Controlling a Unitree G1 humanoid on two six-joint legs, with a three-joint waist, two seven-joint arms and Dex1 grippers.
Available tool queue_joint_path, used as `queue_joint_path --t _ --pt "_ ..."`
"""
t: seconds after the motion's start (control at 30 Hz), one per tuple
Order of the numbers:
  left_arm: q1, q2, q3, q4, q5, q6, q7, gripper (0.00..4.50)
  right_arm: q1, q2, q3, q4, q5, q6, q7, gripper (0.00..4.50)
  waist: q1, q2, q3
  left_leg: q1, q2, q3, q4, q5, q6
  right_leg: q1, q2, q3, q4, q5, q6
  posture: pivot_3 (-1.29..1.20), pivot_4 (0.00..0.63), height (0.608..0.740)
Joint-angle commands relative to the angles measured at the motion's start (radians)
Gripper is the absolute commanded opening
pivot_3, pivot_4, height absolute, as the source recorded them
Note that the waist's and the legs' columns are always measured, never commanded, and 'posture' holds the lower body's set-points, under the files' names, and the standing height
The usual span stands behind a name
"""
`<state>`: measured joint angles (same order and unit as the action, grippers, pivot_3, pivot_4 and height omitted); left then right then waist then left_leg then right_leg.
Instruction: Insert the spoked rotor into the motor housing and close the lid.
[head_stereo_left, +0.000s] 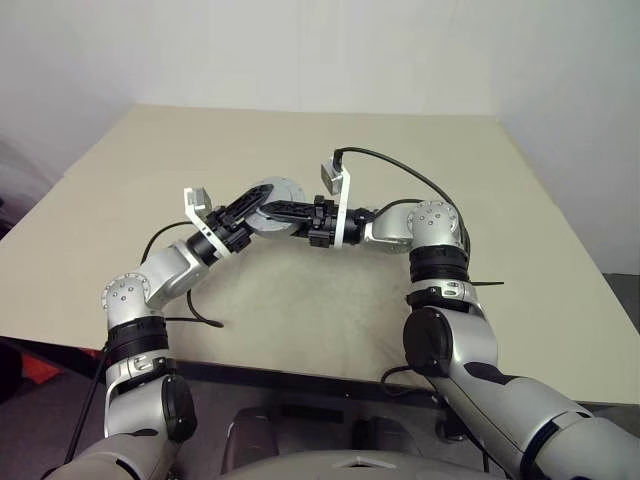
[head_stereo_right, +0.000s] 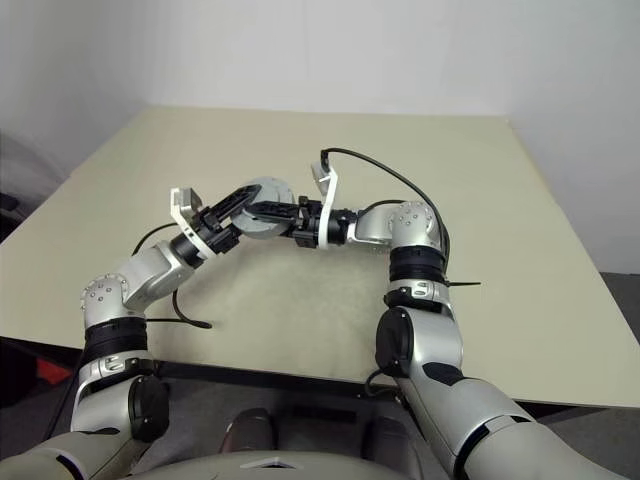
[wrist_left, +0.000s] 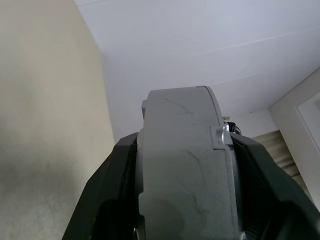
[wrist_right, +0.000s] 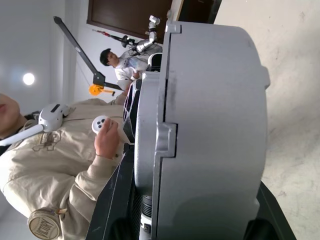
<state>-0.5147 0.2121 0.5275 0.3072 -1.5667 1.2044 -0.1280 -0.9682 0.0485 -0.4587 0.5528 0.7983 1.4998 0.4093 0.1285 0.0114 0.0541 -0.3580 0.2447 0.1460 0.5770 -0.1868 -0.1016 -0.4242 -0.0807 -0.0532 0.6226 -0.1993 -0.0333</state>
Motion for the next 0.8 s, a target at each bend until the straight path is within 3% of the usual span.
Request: queue_joint_path --t 0.03,0.33,0.57,0.8 --pt "-0.002 0.036 0.019 -0.043 -0.013 -0.039 0.000 2.17 -0.009 -0.015 0.009 -0.028 0.000 -0.028 -0.009 2.04 0.000 0.000 0.000 0.000 0.000 0.000 0.000 0.000 0.000 0.000 0.000 0.000 0.000 0.000 0.000 0.00 0.000 0.740" --pt "0.003 0.035 -0.001 -0.046 -0.004 -0.055 -0.004 2.17 -0.005 -0.027 0.050 -0.017 -0.025 -0.070 -0.004 2.04 0.000 0.000 0.000 0.001 0.000 0.000 0.001 0.000 0.000 0.000 0.000 0.000 0.001 0.000 0.000 0.00 0.000 0.740" --pt "0.011 0.039 -0.010 -0.054 -0.005 -0.064 -0.003 2.17 0.018 -0.034 0.119 -0.055 -0.052 -0.133 0.009 4.23 0.000 -0.001 0.000 0.003 0.000 0.000 0.001 0.000 0.000 0.002 0.000 0.000 0.000 0.000 0.000 0.00 0.000 0.740" --pt "0.029 0.047 -0.003 -0.076 0.032 -0.111 -0.005 2.17 0.016 -0.036 0.124 0.022 -0.130 -0.304 -0.067 4.23 -0.002 -0.001 0.000 0.005 0.000 0.000 0.001 0.000 0.000 0.003 0.000 0.000 0.001 0.000 0.000 0.00 0.000 0.740"
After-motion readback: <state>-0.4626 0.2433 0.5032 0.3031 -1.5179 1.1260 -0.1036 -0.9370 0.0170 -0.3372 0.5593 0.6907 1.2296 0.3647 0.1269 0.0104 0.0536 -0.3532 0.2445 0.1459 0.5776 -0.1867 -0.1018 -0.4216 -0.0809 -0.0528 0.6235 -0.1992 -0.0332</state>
